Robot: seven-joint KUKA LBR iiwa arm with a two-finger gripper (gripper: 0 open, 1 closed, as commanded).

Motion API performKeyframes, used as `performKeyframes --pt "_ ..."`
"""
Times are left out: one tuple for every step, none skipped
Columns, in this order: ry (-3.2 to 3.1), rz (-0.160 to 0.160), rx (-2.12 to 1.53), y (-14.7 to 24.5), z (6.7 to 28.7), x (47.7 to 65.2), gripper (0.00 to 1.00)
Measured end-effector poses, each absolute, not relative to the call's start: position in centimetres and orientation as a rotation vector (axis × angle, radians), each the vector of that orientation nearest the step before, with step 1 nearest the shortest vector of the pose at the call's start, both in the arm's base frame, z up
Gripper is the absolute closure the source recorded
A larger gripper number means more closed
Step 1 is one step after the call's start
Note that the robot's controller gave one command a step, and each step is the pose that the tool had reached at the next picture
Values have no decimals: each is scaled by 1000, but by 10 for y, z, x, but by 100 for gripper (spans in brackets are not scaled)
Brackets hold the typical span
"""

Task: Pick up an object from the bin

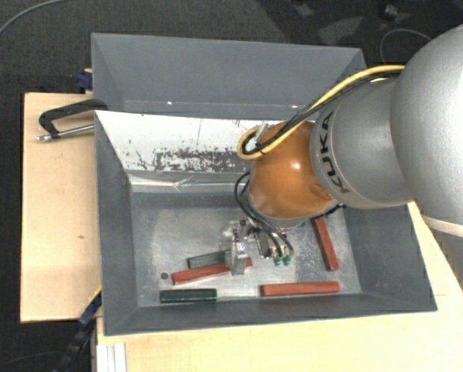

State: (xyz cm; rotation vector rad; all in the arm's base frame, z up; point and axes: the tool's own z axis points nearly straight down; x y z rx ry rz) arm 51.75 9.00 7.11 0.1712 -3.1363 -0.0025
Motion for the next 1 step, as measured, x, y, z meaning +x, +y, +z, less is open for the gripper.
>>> performKeyframes --pt "-3004 1 955 87 203 516 100"
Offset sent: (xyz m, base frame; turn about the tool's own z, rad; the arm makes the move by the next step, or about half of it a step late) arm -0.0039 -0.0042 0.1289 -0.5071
